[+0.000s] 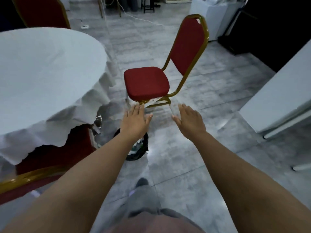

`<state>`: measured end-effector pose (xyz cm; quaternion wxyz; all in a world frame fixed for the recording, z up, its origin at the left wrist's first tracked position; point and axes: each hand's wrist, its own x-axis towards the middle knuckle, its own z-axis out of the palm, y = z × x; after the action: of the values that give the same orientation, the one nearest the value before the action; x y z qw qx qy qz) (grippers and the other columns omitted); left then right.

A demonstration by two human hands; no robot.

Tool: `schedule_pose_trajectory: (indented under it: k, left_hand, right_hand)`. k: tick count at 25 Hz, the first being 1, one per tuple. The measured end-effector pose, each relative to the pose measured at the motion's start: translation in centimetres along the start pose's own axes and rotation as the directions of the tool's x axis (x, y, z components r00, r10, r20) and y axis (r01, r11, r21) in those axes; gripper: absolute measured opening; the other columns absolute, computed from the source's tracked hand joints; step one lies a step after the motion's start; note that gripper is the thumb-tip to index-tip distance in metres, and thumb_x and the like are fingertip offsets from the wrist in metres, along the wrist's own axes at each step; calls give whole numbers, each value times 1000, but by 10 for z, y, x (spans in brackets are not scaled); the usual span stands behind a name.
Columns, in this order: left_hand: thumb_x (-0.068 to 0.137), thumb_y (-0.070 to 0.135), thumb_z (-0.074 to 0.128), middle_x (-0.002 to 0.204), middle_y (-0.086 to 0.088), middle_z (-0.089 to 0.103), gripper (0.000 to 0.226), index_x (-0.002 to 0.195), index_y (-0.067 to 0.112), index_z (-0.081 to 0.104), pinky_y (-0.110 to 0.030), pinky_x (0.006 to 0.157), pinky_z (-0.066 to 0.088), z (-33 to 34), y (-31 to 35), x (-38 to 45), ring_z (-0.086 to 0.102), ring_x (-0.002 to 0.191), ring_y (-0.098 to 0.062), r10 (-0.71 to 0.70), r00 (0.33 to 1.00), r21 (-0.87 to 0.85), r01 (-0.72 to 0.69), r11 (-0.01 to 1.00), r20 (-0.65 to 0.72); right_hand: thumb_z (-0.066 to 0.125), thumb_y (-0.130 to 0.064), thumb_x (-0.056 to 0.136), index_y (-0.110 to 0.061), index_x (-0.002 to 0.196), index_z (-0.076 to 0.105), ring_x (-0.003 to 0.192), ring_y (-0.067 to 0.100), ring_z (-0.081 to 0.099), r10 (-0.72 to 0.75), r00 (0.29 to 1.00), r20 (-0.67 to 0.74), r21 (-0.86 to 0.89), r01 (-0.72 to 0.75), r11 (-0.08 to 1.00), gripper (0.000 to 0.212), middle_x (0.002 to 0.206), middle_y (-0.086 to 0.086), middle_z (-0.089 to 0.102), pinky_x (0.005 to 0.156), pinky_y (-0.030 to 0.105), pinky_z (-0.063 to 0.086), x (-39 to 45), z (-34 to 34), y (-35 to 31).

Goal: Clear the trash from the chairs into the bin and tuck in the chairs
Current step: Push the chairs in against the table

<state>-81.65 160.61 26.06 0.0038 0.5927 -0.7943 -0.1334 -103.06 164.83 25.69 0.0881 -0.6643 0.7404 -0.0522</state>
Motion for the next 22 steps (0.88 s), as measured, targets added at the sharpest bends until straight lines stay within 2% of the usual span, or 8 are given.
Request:
schedule_pose_trajectory:
  k: [7,15,19,22]
  left_hand:
    - [101,54,8,165,-7,7,69,157,14,9,-43,123,-1,3,78,165,1,152,-22,99,995,-8,-99,995,28]
    - [101,55,7,165,-7,5,70,157,12,7,-41,123,-2,-38,149,359,-2,152,-21,120,992,-27,-119,993,35]
    - [101,56,8,165,-9,6,71,157,12,9,-41,122,-2,-34,173,416,-2,152,-22,135,990,-42,-134,990,32]
    - [101,56,9,164,-10,8,72,157,11,10,-42,122,-1,-27,194,462,-1,152,-22,96,995,-73,-95,993,9]
  right_hand:
    - [29,-50,103,-15,155,22,149,28,21,157,986,-48,-31,-158,987,63,163,9,21,120,46,19,123,-25,105]
    - [30,-47,103,-16,155,22,150,26,20,229,970,-85,24,-228,973,61,163,7,21,120,46,19,300,-70,182]
    - [31,-46,103,-15,154,24,150,26,21,220,969,-117,39,-216,976,60,163,8,22,119,46,19,359,-77,216]
    - [31,-45,103,-16,154,24,150,26,20,175,975,-134,49,-170,984,59,163,7,22,120,45,18,419,-87,244]
